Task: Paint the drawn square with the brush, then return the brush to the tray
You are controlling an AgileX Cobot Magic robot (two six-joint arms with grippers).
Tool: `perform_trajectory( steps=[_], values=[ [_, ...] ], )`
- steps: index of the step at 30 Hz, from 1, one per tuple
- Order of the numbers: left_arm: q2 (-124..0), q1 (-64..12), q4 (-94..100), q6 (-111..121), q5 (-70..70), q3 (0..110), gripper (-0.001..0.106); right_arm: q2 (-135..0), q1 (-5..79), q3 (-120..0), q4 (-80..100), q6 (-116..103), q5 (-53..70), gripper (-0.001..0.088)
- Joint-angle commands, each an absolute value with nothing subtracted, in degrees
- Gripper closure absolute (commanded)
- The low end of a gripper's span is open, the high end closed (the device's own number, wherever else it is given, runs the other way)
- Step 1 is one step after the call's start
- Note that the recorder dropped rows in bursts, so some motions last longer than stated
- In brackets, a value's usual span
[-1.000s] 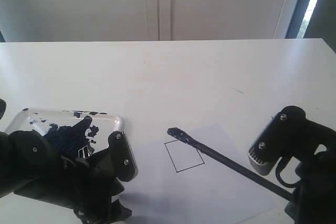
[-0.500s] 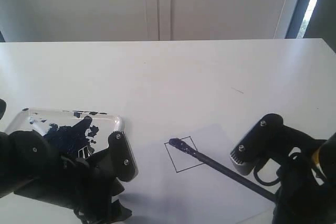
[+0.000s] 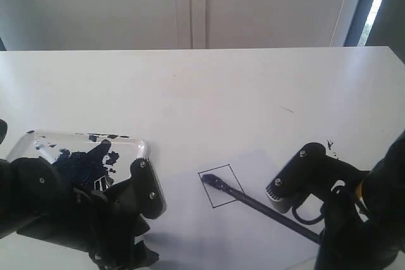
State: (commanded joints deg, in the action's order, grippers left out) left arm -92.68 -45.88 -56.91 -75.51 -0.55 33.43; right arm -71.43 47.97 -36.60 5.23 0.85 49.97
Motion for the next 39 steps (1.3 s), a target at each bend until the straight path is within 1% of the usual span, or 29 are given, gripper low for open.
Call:
perform_trajectory(
  steps=[39],
  values=[
    [-92.7,-45.9,-56.9,-75.4,-0.3,33.4,0.052,-71.5,48.0,-36.6,6.1,0.0,50.6,0.0868]
  ],
)
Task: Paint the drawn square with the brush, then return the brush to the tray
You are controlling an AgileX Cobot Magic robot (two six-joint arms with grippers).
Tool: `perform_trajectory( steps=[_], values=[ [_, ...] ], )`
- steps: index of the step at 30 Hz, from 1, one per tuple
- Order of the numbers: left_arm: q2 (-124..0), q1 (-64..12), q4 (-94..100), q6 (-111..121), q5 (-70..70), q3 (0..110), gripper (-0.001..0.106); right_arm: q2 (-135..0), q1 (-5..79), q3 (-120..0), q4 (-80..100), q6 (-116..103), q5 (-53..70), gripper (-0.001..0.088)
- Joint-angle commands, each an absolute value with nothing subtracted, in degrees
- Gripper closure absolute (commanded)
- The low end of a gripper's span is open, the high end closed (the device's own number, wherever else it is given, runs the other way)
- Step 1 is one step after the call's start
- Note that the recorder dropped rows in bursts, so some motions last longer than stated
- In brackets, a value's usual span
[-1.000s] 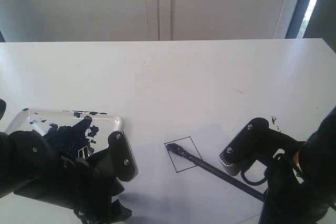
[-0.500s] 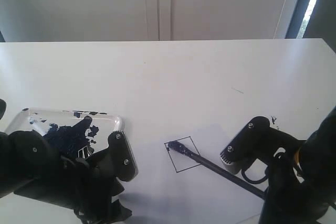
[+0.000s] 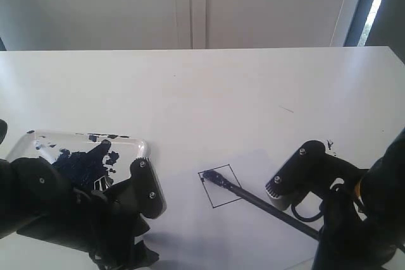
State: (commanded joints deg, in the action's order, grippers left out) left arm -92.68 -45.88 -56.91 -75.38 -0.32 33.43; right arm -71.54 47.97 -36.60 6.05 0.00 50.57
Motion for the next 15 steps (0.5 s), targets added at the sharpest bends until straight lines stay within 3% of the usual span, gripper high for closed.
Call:
perform_trajectory(
  steps=[15],
  values=[
    [-92.7,-45.9,-56.9,-75.4,-0.3,33.4,0.052,-71.5,48.0,-36.6,6.4,-1.8,51.5,0.0868]
  ],
)
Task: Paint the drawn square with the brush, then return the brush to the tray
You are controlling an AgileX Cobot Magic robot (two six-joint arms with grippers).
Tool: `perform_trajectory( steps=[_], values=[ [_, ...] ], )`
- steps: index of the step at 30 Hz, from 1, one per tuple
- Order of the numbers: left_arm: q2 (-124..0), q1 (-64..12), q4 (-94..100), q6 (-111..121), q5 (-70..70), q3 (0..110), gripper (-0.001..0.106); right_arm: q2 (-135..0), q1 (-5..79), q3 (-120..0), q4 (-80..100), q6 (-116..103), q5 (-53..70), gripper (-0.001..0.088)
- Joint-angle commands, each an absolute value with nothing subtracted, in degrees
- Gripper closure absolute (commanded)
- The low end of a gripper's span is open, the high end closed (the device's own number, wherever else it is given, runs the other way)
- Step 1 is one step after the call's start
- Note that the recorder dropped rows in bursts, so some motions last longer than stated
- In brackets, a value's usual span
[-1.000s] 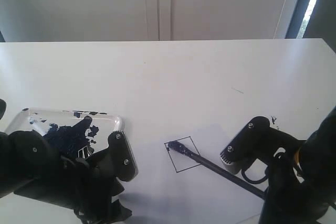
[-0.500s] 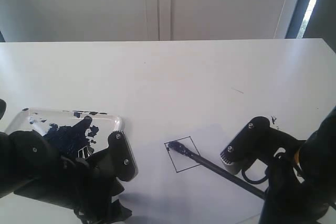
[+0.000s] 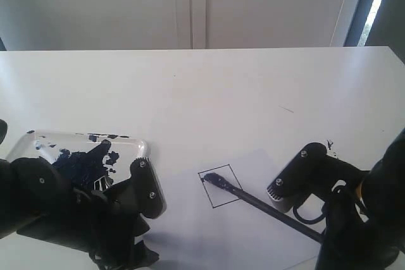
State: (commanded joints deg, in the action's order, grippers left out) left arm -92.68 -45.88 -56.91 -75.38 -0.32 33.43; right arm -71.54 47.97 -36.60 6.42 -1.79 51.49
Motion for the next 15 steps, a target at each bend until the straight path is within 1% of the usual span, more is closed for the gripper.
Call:
perform_trajectory(
  steps=[12,15],
  values=[
    [-92.7,-45.9,-56.9,-75.4,-0.3,33.4,0.052,-71.5,48.0,-36.6,9.2,-3.6,52.4,0.0868],
    [-92.7,-45.9,-56.9,-75.4,-0.3,33.4,0.052,-71.5,48.0,-36.6,12.4,-7.0,52.9,0.0868]
  ],
)
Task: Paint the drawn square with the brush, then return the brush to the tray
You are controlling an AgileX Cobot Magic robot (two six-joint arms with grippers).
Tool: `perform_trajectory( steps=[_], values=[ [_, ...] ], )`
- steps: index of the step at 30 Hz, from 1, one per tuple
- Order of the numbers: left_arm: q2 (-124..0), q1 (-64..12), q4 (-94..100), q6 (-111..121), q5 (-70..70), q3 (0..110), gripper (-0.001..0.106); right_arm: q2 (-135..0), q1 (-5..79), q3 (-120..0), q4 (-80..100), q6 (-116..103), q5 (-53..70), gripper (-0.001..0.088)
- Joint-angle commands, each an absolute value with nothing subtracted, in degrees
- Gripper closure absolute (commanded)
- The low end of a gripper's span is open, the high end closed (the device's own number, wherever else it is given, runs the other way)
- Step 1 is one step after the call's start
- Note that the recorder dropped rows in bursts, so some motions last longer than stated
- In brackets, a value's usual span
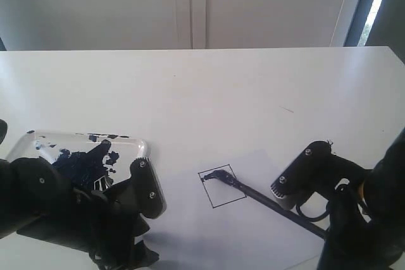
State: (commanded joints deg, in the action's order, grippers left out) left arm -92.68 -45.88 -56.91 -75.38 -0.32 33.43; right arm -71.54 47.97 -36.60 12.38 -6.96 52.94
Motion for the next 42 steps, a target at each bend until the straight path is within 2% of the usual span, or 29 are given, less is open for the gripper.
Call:
perform_trajectory(
  steps=[42],
  values=[
    [-92.2,-45.9,-56.9,-75.4,0.0,33.4,0.052,-71.5,48.0,-36.6,4.7,-1.3,51.7,0.0868]
  ],
)
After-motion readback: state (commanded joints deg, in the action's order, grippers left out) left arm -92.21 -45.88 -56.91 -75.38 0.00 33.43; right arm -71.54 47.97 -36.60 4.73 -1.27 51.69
